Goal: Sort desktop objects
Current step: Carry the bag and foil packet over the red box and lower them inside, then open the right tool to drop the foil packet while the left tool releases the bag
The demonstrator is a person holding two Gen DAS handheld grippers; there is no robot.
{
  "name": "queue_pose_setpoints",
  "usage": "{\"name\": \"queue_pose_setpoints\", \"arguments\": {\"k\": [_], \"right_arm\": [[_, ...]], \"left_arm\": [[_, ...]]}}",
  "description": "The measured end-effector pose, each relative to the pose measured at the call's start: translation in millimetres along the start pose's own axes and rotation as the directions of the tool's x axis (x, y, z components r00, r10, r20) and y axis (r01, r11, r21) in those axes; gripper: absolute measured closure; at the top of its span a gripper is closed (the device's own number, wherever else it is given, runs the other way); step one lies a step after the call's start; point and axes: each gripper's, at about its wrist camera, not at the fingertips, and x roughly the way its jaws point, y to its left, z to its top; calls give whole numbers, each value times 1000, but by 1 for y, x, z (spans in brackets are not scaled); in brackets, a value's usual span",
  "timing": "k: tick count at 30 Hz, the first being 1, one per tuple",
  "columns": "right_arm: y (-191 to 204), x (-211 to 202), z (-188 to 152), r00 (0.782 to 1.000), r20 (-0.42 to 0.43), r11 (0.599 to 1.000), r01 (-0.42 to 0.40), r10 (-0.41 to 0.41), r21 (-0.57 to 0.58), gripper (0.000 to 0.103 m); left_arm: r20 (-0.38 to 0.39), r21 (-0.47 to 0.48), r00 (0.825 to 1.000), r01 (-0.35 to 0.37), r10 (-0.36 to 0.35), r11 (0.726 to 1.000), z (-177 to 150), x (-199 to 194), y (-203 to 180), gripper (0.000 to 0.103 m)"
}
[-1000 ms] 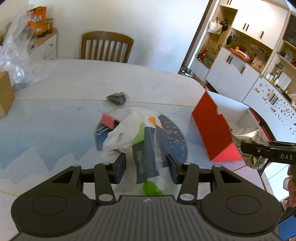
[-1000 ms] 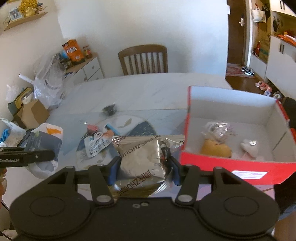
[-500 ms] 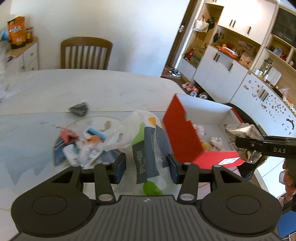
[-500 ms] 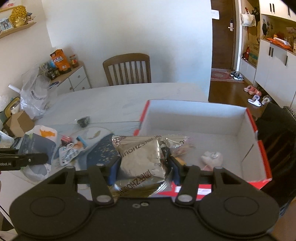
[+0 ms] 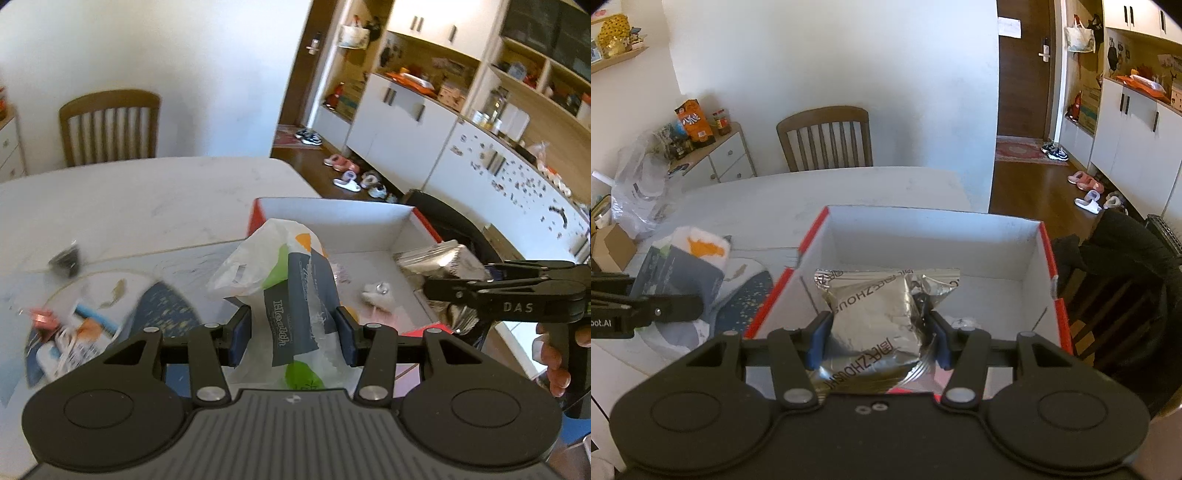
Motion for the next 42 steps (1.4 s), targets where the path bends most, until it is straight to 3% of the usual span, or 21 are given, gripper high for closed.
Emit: {"name": "queue_pose_setpoints", "arguments": {"k": [11, 20, 27, 42], "right_arm": [[-29, 27, 6, 999, -53, 1000, -12, 12, 2, 49], [-50, 61, 8, 994, -107, 999, 27, -29, -23, 49], [-58, 87, 6, 987, -153, 997, 40, -50, -73, 49], [-59, 112, -3, 971, -233, 992, 19, -47, -122, 48]], "left_arm": [[-79, 52, 997, 22, -18, 998, 26, 51, -25, 56], [-167, 156, 986, 40, -14, 987, 36, 97, -57, 56], [-211, 254, 977, 31, 24, 967, 38, 123, -76, 56], [-286, 308, 956, 28, 65, 951, 20, 148, -76, 53]]}}
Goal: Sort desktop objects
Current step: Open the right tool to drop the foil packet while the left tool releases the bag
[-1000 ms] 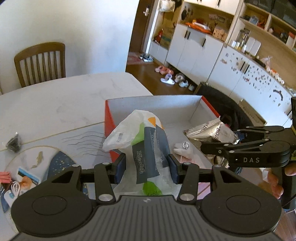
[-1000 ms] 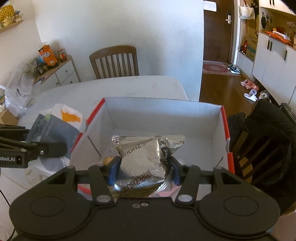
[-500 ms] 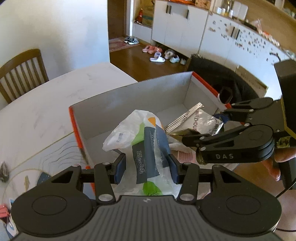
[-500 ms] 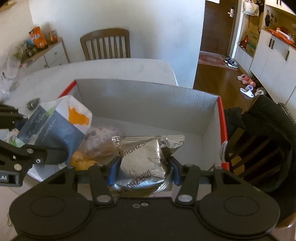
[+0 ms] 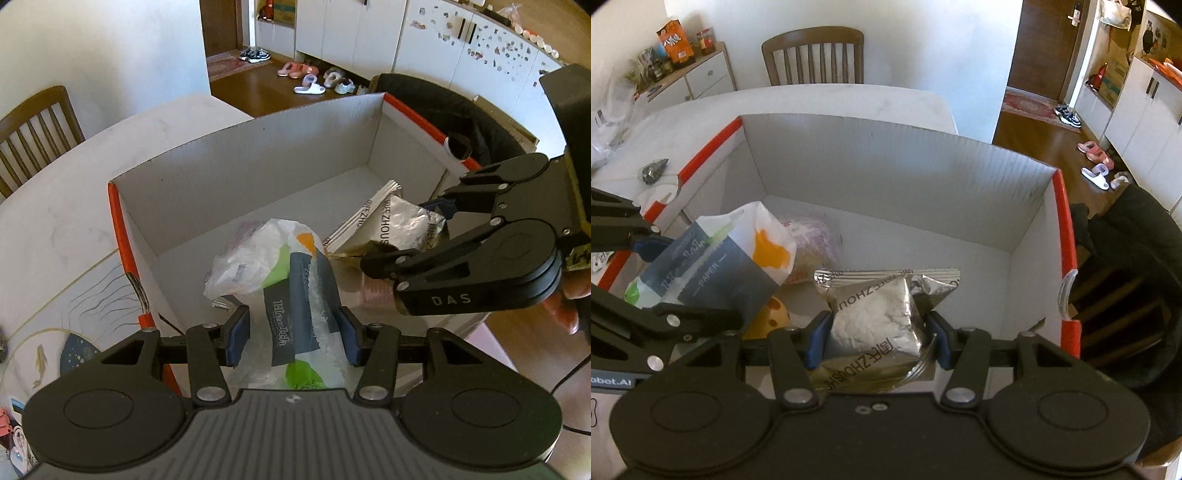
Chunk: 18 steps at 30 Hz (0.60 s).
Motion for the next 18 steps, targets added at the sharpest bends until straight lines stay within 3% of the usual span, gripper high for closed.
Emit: {"name": "queue_pose_setpoints", "arguments": {"k": [4, 8, 12, 18], "right_arm": [[0, 3, 1, 1000, -9, 1000, 1, -1, 5, 47], [0, -1, 2, 1000, 10, 1000, 13, -13, 5, 36], [-2, -6, 1, 1000, 21, 1000, 13, -13, 12, 33], [-3, -14, 2, 999, 38, 1000, 12, -12, 21, 29]], "left_arm": [[-5, 28, 1000, -13, 13, 1000, -1, -1, -2, 50], [-4, 14, 1000, -10, 10, 1000, -2, -1, 0, 47], [4, 4, 1000, 3, -3, 1000, -3, -4, 0, 34], [28, -3, 1000, 3, -3, 1000, -4, -10, -4, 30]]}}
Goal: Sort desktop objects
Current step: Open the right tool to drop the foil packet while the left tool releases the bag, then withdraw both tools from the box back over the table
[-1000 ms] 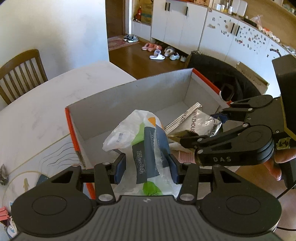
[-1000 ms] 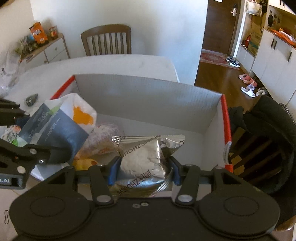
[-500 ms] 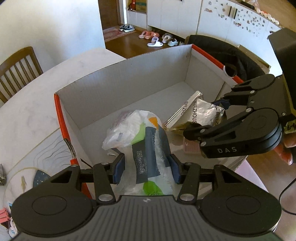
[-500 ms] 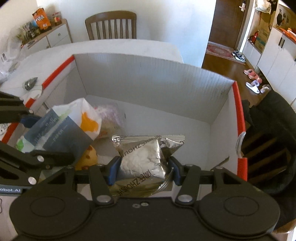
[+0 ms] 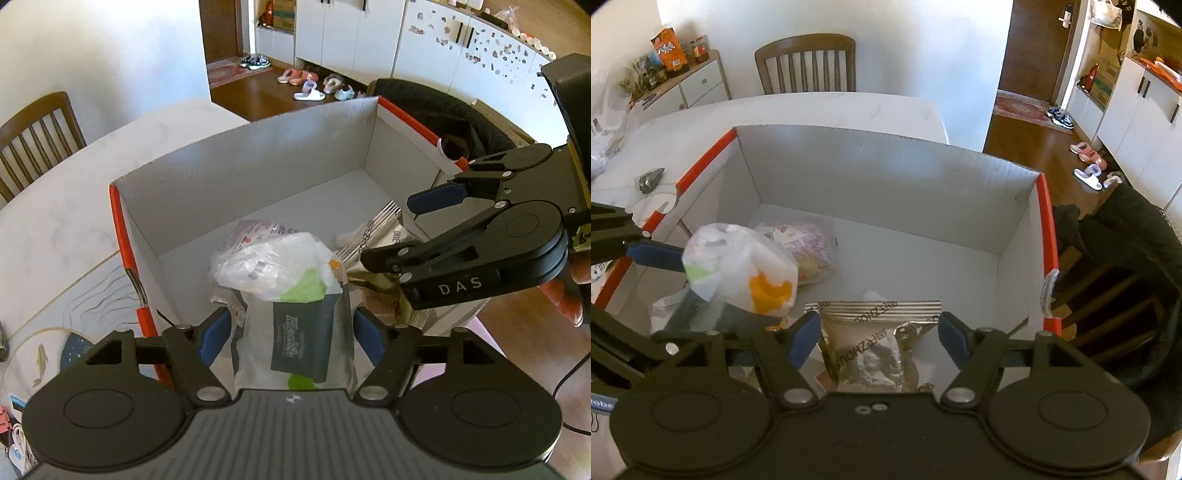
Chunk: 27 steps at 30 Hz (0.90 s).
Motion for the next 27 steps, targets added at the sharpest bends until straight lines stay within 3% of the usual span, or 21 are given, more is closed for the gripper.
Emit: {"name": "queue_pose_setpoints", "arguments": {"k": [9, 15, 27], "right_arm": [[2, -19, -2, 999, 39, 1000, -8, 9, -15, 22], [-1, -36, -2, 996, 85, 1000, -21, 21, 0, 16], [14, -52, -4, 993, 118, 1000, -18, 15, 22, 15]], "left_arm": [[71, -29, 997, 14, -11, 999, -3, -22, 3, 20], [105, -65, 994, 46, -39, 997, -7, -30, 8, 20], [160, -67, 986, 59, -47, 996, -22, -54, 14, 18]]}}
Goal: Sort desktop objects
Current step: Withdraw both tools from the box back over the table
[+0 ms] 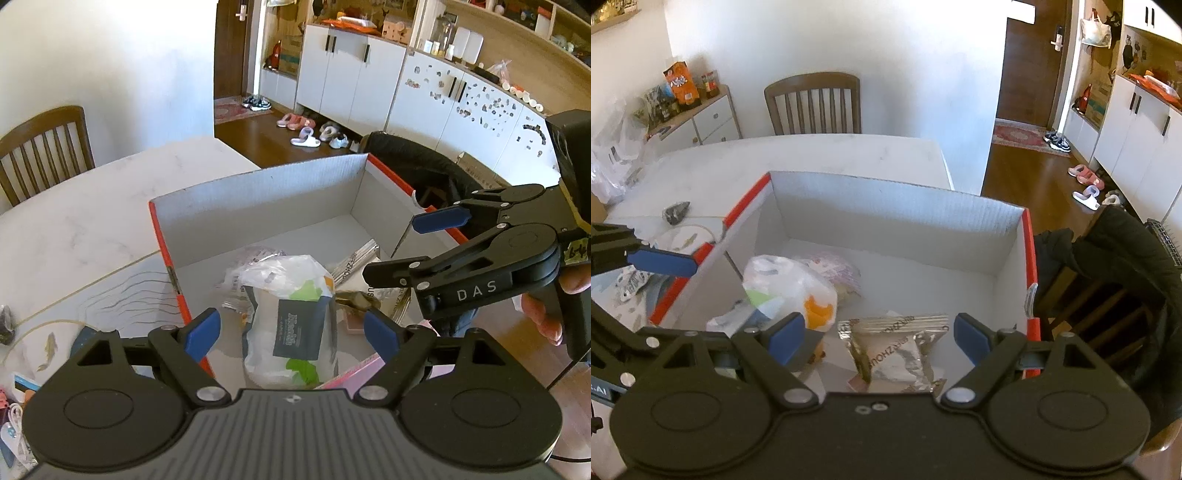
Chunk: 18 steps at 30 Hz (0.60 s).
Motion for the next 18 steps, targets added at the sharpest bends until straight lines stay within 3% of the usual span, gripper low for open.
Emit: {"name": "queue_pose_setpoints", "arguments": {"k": [18], "right_arm": [[87, -21, 6, 998, 60, 1000, -27, 27, -2, 15]], "left_arm": [[88, -41, 996, -21, 25, 999, -39, -70, 57, 18]]}}
